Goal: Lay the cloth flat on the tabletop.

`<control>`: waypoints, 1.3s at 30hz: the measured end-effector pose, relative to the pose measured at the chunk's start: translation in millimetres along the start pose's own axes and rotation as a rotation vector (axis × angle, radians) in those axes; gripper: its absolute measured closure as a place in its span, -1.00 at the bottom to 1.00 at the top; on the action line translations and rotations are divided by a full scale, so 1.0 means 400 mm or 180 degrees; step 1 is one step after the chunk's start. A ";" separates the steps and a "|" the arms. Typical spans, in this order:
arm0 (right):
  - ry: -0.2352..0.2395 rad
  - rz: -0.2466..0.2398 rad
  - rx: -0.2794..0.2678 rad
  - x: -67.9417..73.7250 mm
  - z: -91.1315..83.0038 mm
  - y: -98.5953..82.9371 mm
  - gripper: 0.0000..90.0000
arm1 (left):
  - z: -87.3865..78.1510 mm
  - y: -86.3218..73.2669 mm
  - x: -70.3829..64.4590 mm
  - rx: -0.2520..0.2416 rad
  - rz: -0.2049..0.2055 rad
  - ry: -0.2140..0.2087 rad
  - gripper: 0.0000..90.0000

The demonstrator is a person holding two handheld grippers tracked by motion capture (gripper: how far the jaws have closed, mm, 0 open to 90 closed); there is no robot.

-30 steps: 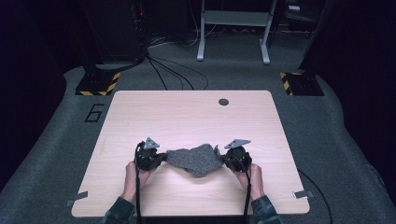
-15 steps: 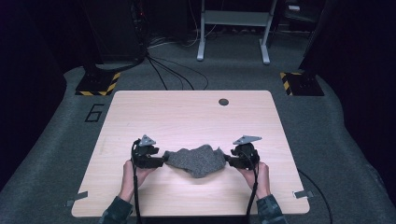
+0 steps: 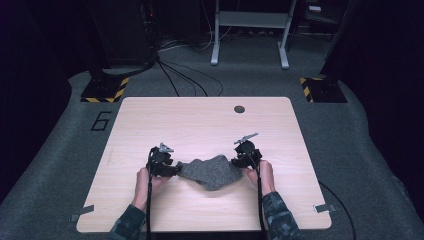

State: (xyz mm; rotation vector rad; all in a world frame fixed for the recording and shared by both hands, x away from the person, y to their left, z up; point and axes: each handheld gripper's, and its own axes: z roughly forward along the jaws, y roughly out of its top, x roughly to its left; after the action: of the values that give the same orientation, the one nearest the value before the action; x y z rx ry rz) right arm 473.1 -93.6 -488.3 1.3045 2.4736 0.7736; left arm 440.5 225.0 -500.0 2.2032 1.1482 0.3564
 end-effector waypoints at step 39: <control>0.0130 0.0163 -0.0208 -0.048 0.021 -0.003 0.02 | 0.005 0.004 0.045 -0.0030 -0.0137 0.0083 -0.15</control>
State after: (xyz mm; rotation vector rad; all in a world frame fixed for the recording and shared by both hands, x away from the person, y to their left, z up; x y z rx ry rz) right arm 486.8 -107.0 -496.7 1.3468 2.4328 0.8942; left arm 453.1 238.2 -501.5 2.1682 1.2037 0.3725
